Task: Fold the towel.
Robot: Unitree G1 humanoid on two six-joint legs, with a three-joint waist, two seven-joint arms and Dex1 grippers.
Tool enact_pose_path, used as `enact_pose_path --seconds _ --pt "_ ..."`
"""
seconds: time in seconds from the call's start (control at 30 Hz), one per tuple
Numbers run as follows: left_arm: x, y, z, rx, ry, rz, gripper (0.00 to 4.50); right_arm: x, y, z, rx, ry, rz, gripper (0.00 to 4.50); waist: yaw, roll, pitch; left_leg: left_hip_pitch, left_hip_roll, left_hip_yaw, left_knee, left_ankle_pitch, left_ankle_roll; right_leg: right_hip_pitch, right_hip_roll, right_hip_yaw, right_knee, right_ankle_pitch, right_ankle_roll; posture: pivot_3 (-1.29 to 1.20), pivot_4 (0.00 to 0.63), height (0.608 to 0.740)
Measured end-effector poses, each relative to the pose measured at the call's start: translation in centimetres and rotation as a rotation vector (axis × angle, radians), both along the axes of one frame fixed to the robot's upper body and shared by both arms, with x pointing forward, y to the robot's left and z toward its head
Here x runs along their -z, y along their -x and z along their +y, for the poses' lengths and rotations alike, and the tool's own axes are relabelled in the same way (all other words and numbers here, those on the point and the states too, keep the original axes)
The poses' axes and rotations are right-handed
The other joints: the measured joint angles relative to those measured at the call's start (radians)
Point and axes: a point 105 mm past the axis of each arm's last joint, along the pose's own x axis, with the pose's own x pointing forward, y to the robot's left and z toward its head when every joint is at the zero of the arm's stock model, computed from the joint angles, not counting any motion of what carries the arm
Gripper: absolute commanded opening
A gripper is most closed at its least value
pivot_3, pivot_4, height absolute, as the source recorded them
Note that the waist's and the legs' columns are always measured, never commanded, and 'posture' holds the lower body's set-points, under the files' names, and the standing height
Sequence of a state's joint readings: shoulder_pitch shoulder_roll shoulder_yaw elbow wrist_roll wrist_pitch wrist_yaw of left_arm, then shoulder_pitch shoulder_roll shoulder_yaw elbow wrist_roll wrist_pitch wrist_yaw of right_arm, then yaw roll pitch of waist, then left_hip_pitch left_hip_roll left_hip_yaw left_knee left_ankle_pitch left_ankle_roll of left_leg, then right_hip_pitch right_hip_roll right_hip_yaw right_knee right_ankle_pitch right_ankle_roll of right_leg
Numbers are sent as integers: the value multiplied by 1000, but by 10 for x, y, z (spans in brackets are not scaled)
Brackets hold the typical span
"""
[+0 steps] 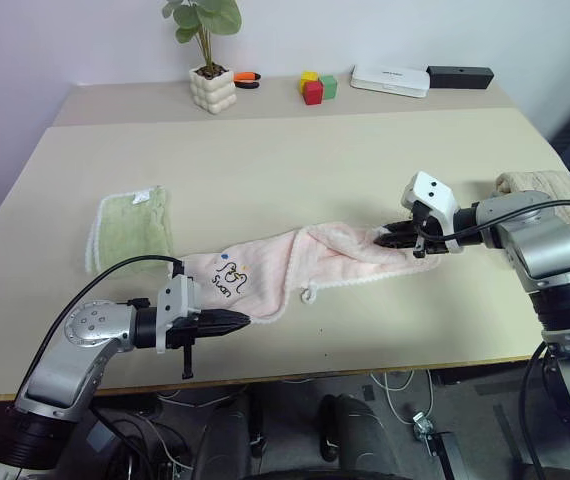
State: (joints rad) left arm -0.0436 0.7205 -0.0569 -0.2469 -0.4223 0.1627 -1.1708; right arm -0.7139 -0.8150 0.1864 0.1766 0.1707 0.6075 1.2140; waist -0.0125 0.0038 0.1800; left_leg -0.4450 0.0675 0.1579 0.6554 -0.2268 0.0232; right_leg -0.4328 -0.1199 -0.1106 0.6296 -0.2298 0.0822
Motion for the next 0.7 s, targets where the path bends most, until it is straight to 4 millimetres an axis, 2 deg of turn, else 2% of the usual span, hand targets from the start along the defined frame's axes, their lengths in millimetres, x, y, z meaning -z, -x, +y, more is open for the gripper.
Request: enact_pose_path --seconds 0.13,0.3,0.5,0.6,0.7 --pt "0 0 0 -1 0 0 0 -1 2 1 -6 -12 19 41 0 0 0 0 0 0 0 0 0 0 0 0 0 0 0 0 150 740" --pt "-7 -10 3 -31 9 -27 0 -16 6 -5 -14 -47 -6 41 2 0 0 0 0 0 0 0 0 0 0 0 0 0 0 0 150 740" --pt "-49 -66 27 -258 152 -130 0 -37 2 -23 44 -77 -103 41 1 0 0 0 0 0 3 0 0 1 0 -1 1 1 3 0 150 740" --pt "-64 -99 43 -389 197 -190 0 -42 -15 -32 118 -81 -211 41 0 -1 0 -1 0 1 5 0 0 2 1 -1 1 2 3 0 150 740" --pt "-79 -136 54 -520 173 -286 0 -52 -40 -37 206 -76 -337 41 -1 -1 1 -2 -1 3 6 2 -3 2 1 -1 2 2 3 0 150 740"
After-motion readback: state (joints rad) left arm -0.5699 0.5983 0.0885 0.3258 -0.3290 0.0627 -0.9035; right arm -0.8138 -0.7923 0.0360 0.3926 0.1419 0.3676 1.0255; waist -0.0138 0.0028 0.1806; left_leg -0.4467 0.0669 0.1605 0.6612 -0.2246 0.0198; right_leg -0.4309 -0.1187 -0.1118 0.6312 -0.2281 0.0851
